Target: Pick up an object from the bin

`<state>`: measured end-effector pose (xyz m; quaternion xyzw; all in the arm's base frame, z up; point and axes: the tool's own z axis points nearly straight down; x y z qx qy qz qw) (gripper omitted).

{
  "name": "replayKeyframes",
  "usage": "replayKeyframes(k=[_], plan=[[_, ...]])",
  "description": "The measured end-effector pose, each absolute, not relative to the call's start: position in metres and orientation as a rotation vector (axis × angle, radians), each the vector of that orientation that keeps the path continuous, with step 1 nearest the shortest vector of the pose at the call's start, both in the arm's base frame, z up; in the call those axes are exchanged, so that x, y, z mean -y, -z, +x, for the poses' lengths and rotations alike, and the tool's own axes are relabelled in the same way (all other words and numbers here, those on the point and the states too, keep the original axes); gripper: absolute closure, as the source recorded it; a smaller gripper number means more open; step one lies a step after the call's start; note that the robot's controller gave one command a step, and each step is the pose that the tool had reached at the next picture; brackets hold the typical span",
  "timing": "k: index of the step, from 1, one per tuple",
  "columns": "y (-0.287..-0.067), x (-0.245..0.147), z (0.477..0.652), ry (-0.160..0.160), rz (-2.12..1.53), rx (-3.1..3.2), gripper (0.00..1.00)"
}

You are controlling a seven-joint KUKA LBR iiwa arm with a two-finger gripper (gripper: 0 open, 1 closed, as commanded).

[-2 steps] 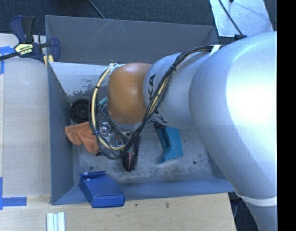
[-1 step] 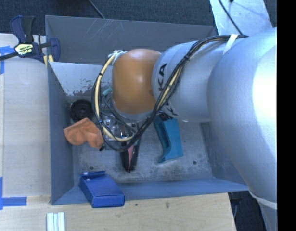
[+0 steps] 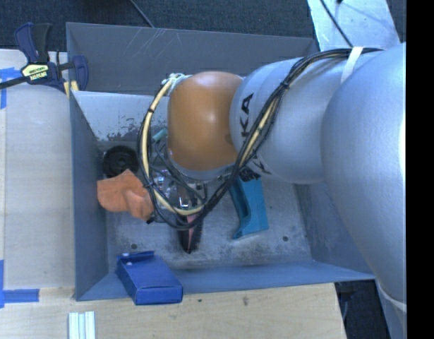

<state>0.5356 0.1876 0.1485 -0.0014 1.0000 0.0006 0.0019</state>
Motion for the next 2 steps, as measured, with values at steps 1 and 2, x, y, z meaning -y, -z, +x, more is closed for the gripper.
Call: replayKeyframes(k=[1,2], plan=[[-0.154,-0.199,0.545,-0.001,-0.032,-3.140,1.00],[-0.217,-0.187,0.533,0.002,-0.050,-3.144,1.00]])
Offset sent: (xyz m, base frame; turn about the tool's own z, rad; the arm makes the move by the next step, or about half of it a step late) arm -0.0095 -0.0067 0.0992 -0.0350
